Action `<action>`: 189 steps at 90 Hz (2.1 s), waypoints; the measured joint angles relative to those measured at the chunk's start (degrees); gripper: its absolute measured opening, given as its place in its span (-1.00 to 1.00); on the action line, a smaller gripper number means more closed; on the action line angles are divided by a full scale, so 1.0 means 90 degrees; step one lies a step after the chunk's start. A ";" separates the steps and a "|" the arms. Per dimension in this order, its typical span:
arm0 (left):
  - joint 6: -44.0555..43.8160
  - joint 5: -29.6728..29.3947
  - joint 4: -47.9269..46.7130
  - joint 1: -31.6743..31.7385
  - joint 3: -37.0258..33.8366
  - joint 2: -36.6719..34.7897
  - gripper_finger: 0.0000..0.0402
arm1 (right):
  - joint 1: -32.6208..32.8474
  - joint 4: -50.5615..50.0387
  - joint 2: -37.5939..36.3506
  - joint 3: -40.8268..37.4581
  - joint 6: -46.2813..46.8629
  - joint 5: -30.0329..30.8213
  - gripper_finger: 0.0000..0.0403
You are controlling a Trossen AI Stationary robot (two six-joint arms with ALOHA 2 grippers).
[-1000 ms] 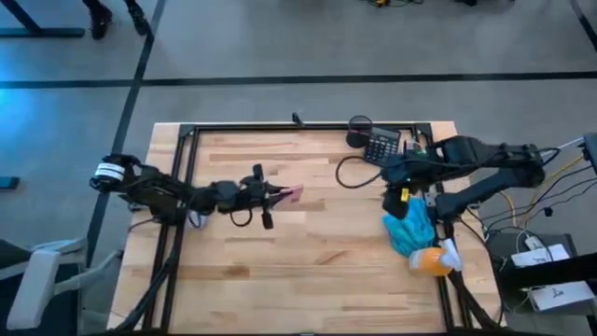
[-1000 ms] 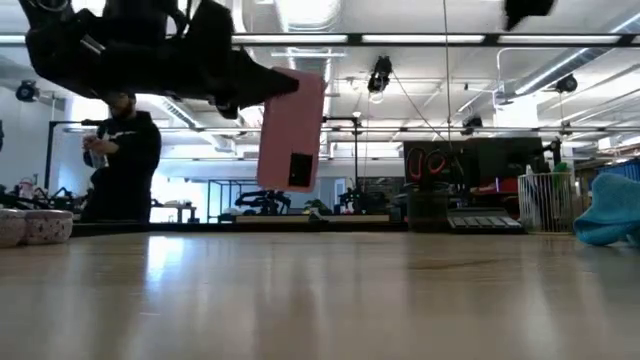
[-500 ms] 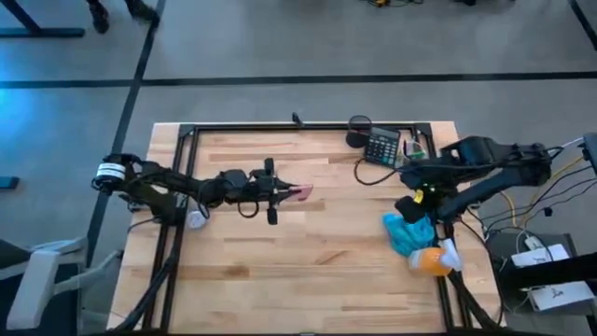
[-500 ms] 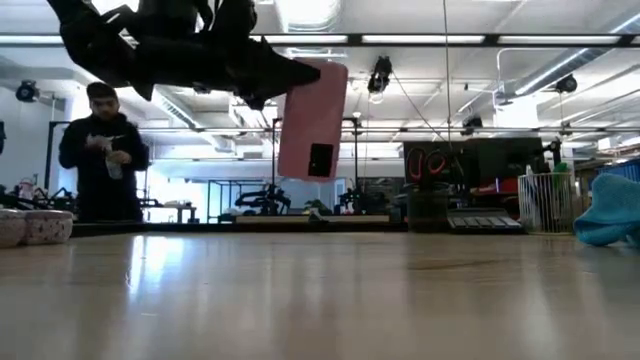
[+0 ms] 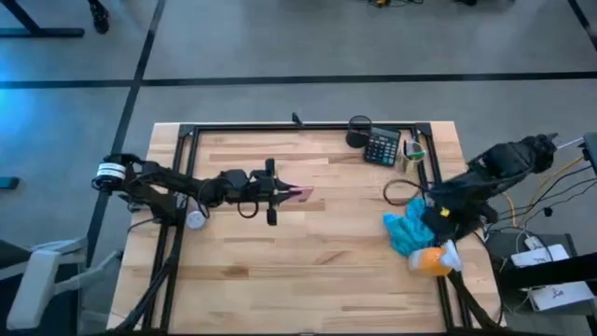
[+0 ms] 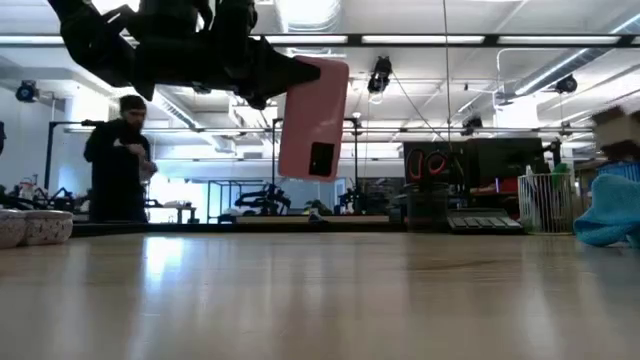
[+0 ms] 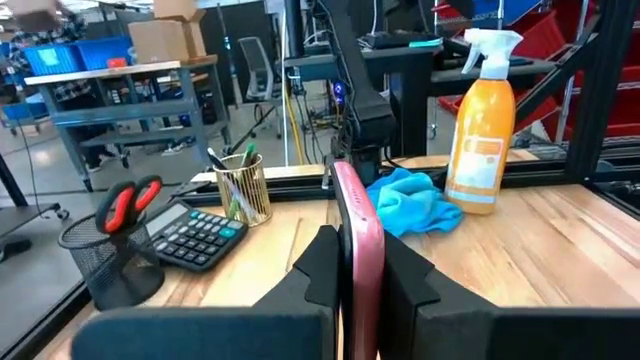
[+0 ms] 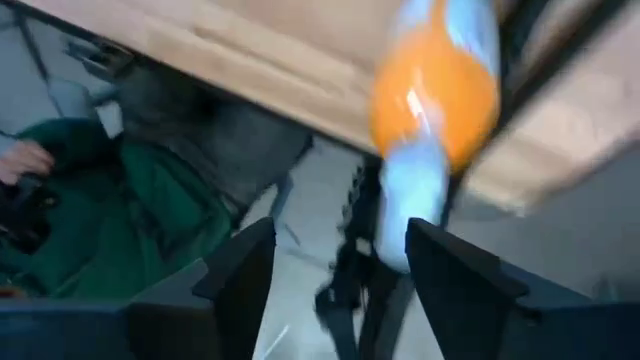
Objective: Apply microfiber cloth
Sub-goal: Spray the cellphone with the spray bottle
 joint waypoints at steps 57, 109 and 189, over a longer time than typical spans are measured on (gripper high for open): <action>-0.0220 0.0079 -0.0155 -0.0012 -0.0002 0.0000 -0.95 | 0.0810 0.0013 0.0927 -0.0717 -0.0458 0.0360 0.36; -0.0107 0.0273 -0.0690 -0.0034 -0.0019 -0.0149 -0.95 | 0.0805 0.0006 0.1066 -0.0634 -0.1389 0.1018 -0.84; -0.0264 -0.0295 -0.2624 -0.0032 -0.0015 -0.1424 -0.96 | -0.2134 0.0208 0.3467 0.1720 -0.8482 0.2500 -0.85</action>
